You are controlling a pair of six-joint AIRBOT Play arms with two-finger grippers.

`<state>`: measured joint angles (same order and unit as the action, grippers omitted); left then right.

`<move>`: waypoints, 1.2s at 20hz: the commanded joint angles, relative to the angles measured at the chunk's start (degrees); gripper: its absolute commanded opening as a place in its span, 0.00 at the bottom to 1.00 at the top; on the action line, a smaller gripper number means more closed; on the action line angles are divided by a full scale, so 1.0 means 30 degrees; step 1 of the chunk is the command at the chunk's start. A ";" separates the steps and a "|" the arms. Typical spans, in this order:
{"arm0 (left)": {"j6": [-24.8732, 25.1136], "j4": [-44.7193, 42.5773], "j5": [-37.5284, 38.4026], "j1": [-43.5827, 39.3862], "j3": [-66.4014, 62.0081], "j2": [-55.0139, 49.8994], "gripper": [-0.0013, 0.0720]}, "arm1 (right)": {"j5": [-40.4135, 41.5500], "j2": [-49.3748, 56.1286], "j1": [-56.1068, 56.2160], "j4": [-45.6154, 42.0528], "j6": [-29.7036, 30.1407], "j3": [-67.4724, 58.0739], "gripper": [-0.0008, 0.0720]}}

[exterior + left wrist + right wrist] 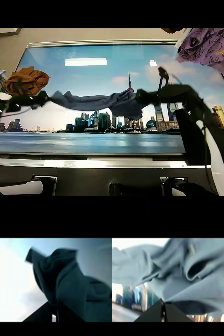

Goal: Fold the clothes and pants, and hang the long-sleeved shirts on hangers.

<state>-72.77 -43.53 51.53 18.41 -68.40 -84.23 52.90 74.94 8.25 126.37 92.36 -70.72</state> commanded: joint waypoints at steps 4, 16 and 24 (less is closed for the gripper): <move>-0.3220 -0.4590 0.1814 0.0029 -0.9224 0.5442 0.03 | 0.5107 -0.0743 0.0000 -0.6280 -0.1596 -1.3253 0.05; -0.8990 -1.0229 0.8925 0.0029 -1.1293 1.3668 0.03 | 0.7796 -0.7825 0.0000 -0.8874 -0.4379 -1.6575 0.05; -0.8255 -1.0142 0.6135 -0.0576 -0.4000 0.9763 0.03 | 0.4146 0.1129 0.0000 -0.9806 -0.3949 -1.6575 0.05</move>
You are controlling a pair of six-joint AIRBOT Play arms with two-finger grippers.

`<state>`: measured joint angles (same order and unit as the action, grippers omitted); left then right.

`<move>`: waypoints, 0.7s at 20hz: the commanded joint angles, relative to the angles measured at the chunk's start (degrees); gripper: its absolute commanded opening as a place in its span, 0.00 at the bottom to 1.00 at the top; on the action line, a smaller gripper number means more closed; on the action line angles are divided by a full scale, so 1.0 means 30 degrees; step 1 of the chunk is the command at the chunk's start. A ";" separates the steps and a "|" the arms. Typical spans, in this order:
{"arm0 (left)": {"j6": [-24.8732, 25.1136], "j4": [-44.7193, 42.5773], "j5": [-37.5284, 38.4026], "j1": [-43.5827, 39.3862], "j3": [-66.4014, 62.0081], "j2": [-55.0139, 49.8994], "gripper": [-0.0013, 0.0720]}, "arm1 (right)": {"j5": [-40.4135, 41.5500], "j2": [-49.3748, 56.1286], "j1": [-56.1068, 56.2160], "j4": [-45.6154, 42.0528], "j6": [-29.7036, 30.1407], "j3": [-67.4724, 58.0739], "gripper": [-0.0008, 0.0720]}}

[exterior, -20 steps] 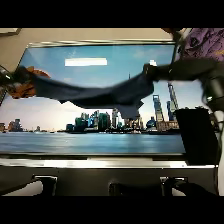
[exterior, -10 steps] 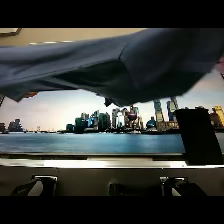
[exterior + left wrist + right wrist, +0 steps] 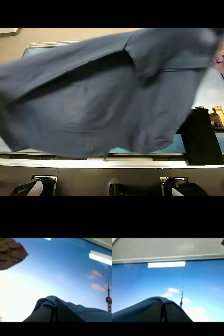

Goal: Fold the clothes and pants, and hang the long-sleeved shirts on hangers.

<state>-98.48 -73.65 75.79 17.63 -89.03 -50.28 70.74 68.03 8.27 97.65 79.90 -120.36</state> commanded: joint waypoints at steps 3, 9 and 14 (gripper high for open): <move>0.0379 -0.0102 -0.6776 -0.0605 0.5479 -0.4663 0.03 | -0.3861 0.8058 -0.0007 -0.0007 -0.0590 -0.0029 0.05; 0.0379 -0.0102 -1.1803 -0.1668 0.5690 -1.2539 0.04 | -0.6098 1.4797 0.0328 0.3264 -0.1603 0.0015 0.05; 0.0372 0.0612 -1.2458 -0.2098 0.5100 -1.5679 0.04 | -0.5617 1.6750 0.0648 0.4218 -0.2579 0.1676 0.05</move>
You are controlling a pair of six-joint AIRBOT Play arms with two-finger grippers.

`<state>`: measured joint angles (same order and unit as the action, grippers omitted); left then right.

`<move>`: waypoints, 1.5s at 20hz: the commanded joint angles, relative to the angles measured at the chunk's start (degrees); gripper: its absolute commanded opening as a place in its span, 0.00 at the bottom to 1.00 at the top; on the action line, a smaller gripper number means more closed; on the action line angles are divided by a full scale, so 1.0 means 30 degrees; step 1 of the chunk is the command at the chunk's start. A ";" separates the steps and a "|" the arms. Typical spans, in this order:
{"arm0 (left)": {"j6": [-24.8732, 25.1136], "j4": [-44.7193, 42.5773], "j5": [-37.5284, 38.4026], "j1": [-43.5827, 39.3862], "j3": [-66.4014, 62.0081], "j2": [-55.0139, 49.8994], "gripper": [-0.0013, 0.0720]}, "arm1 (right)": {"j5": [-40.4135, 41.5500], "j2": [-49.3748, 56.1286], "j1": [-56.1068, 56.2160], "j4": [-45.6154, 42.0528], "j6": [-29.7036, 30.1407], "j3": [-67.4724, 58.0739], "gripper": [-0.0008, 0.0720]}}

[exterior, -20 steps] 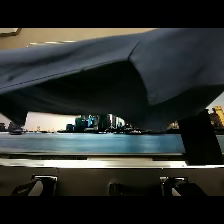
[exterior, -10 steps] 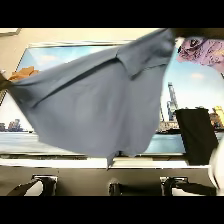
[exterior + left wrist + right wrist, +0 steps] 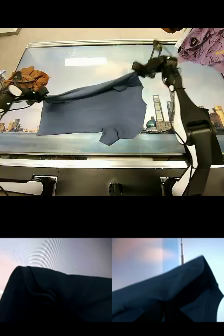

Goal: Fold the clothes and pants, and hang the long-sleeved shirts on hangers.

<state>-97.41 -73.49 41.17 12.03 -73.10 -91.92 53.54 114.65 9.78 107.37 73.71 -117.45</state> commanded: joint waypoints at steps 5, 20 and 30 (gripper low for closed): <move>0.0029 0.0699 0.2506 0.0561 -0.1508 -0.1588 0.65 | 0.3169 0.0437 -0.0240 0.1326 -0.0124 0.0685 0.51; 0.2040 0.2470 0.7861 0.9231 0.4816 0.6885 0.75 | 0.8990 -0.9500 -0.9027 0.8393 1.0812 1.5606 0.63; 0.2047 0.2441 0.7424 0.8094 0.5107 0.6834 0.75 | 0.4911 -1.0040 -0.7439 1.1074 1.3748 2.3554 0.67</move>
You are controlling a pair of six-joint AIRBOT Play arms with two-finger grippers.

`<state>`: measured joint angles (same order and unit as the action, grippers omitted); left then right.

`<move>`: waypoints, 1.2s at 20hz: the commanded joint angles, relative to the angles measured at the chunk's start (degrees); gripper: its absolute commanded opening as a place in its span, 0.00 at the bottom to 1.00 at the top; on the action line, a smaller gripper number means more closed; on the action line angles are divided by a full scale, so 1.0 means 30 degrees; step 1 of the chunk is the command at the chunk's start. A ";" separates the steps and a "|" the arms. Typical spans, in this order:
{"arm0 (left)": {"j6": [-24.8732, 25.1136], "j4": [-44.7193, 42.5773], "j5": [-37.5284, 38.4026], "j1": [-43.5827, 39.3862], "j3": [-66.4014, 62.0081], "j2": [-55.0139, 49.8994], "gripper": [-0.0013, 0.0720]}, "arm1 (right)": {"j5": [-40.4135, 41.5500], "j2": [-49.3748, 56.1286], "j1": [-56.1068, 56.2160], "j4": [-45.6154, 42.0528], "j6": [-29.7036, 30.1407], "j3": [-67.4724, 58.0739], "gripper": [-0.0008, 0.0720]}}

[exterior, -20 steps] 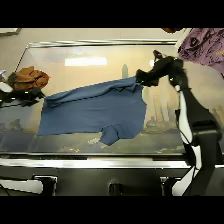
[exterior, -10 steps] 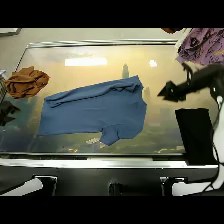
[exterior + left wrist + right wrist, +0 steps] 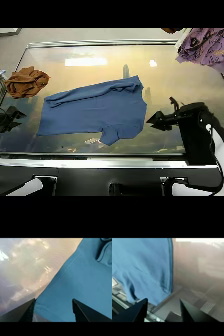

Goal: Fold the clothes and pants, and hang the long-sleeved shirts on hangers.

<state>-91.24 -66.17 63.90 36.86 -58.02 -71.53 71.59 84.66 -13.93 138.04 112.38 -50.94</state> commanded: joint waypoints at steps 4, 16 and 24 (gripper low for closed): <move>-0.0007 -0.0007 -0.0153 -0.0175 0.0080 0.0036 0.75 | -0.1902 0.0364 0.1668 0.1005 0.0969 0.1617 0.67; 0.3220 0.1173 0.0211 0.1479 0.0889 0.0036 0.76 | -0.4685 0.1231 0.2951 0.1829 0.0670 0.1574 0.05; 0.8371 0.4153 -0.0481 0.3155 0.6003 -0.0670 0.75 | -0.4707 -0.1173 0.2951 0.1698 0.0255 0.1566 0.05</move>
<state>-70.94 -56.16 63.40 45.45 -43.97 -72.53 57.04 83.46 -5.13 142.63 113.93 -46.19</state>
